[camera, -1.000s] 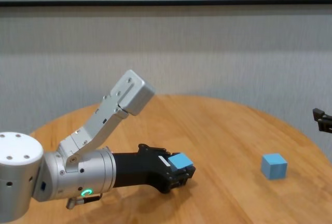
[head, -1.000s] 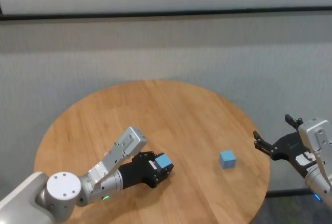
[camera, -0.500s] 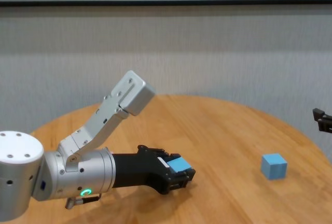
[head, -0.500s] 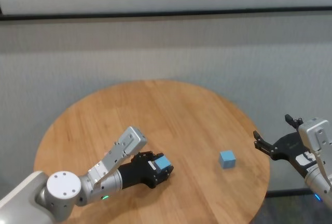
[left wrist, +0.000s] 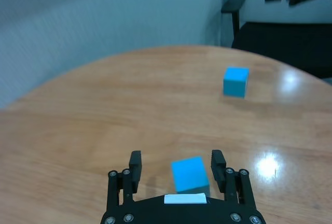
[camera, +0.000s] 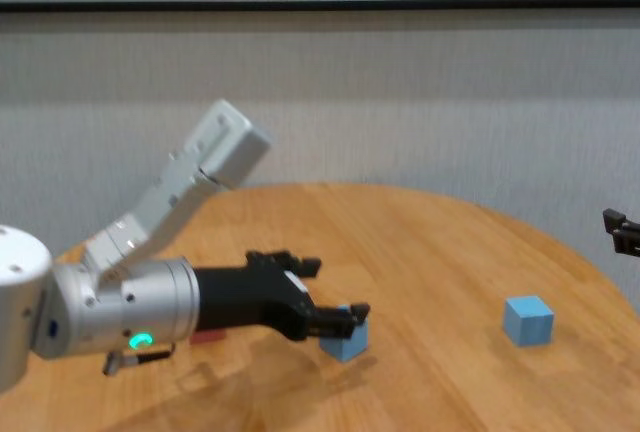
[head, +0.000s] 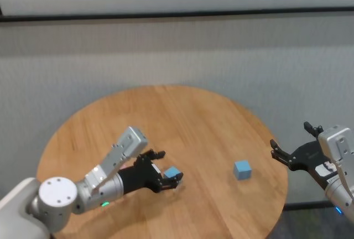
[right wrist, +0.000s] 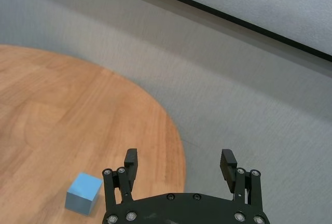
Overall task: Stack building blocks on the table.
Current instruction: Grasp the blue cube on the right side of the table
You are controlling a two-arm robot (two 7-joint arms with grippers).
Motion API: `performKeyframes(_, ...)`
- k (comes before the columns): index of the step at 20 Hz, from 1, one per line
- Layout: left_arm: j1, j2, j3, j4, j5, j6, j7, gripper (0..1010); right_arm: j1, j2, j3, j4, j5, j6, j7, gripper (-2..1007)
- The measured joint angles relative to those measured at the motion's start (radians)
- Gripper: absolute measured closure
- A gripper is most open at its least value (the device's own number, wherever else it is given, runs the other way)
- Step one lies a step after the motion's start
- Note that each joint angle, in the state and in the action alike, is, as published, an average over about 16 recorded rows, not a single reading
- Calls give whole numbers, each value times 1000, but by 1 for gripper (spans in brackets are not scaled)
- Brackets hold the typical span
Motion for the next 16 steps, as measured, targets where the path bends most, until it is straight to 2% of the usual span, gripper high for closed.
performKeyframes(7, 64, 84, -23, -179, -34, 40, -10, 49, 0, 0, 0, 0, 0, 0, 0, 0)
performKeyframes(12, 122, 156, -42, -305, -61, 54, -13, 12, 0, 0, 0, 0, 0, 0, 0, 0)
performKeyframes(16, 165, 211, -59, -378, -82, 55, -13, 10, 0, 0, 0, 0, 0, 0, 0, 1)
